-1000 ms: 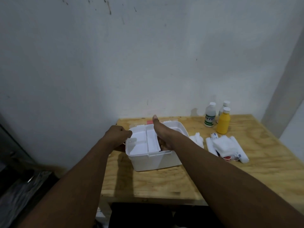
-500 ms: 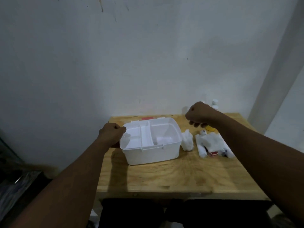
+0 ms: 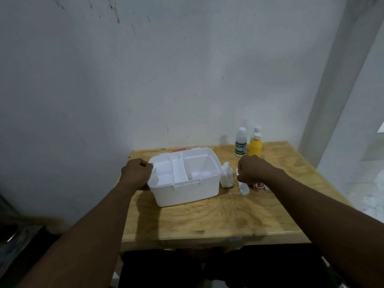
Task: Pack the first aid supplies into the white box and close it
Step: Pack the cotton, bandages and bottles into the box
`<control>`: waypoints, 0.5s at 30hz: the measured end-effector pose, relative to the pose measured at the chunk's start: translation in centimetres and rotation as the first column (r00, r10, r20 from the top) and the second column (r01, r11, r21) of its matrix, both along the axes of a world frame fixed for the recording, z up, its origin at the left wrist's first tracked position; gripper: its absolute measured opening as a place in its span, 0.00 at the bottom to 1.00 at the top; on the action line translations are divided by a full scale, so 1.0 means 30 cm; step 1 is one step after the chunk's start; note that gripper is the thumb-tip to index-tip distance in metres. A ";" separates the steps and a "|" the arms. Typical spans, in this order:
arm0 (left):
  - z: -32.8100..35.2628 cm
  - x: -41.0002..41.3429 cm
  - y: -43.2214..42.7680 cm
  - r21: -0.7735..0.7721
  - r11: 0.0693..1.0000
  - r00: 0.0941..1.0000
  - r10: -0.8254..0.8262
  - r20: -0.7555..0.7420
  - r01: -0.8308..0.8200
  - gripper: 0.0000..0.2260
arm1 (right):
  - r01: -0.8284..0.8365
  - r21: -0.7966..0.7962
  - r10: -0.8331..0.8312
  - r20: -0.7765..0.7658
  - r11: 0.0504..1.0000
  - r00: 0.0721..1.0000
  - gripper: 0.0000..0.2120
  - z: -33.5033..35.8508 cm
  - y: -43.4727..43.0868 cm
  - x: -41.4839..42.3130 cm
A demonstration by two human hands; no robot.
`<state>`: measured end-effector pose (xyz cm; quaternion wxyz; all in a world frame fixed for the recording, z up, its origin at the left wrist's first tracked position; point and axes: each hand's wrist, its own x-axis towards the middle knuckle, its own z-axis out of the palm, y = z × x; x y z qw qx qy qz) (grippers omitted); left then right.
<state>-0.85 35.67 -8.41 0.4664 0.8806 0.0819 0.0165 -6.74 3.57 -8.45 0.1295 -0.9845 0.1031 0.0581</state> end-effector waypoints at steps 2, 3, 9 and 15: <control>-0.004 0.000 -0.003 0.002 1.000 1.000 0.005 0.006 -0.005 0.10 | 0.001 -0.007 -0.001 -0.013 1.000 1.000 0.07 -0.006 0.009 -0.005; -0.006 0.001 -0.004 0.010 1.000 1.000 0.007 0.012 -0.007 0.10 | -0.001 -0.016 0.000 -0.015 1.000 1.000 0.08 -0.006 0.015 -0.008; -0.011 0.001 -0.007 0.060 0.998 0.999 0.008 0.038 -0.011 0.08 | 0.004 -0.120 -0.011 -0.055 0.993 0.998 0.16 -0.012 0.068 -0.029; -0.009 -0.003 -0.005 0.081 0.997 0.999 0.004 0.040 -0.007 0.09 | 0.037 0.041 -0.034 -0.075 0.998 0.997 0.15 -0.020 0.080 -0.025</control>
